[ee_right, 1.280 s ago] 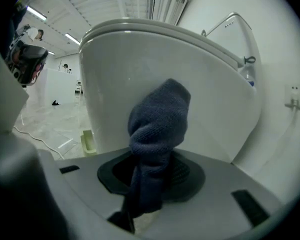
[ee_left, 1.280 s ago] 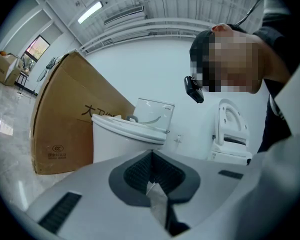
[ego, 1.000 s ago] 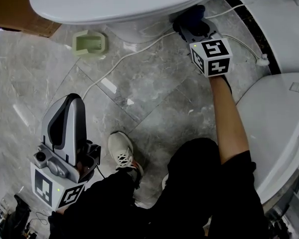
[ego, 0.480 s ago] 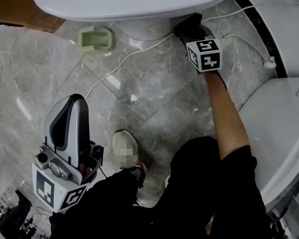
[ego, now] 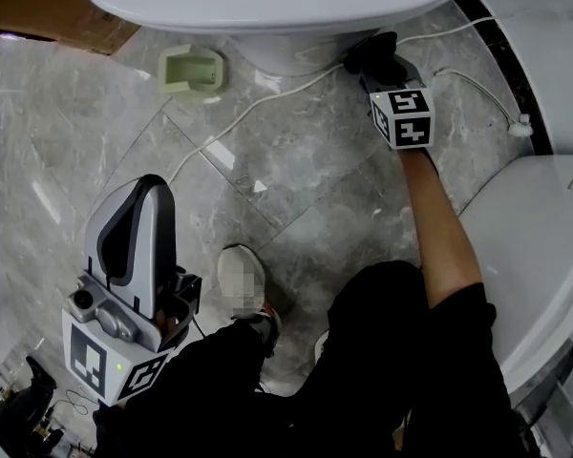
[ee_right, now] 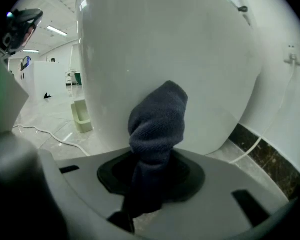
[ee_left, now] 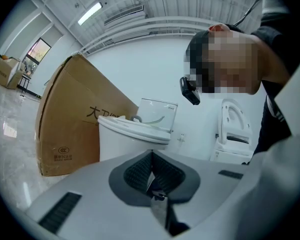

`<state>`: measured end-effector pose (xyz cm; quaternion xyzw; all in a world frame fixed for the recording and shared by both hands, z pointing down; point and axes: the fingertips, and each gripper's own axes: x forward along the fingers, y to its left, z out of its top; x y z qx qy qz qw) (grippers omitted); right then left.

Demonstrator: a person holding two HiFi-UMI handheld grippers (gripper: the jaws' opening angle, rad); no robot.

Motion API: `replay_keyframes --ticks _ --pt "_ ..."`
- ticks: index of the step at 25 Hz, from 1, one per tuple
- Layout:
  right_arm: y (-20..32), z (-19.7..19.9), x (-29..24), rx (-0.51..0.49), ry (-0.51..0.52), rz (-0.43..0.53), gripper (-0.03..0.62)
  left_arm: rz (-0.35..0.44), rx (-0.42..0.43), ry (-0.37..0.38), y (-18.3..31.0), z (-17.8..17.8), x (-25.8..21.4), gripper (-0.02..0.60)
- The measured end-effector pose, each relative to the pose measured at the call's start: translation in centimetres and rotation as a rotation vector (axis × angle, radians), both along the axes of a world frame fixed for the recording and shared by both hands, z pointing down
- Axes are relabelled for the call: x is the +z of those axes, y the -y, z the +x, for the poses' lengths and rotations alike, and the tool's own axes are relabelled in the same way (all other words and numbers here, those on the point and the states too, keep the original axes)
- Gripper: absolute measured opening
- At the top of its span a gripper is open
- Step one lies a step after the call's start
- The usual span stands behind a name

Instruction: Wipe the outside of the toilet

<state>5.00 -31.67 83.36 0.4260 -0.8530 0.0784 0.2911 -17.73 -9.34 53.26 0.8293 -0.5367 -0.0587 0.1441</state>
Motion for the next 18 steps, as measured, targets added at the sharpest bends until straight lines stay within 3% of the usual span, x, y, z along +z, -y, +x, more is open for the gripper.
replay_keyframes --ticks 9,18 --pt "-2.5 4.5 -9.2 0.053 0.166 0.14 0.114 0.03 -0.006 0.014 -0.6 1.1 -1.2 0.01" --pt "-6.3 6.0 -21.1 0.078 0.314 0.324 0.114 0.085 -0.02 0.037 -1.0 2.8 -3.2 0.011"
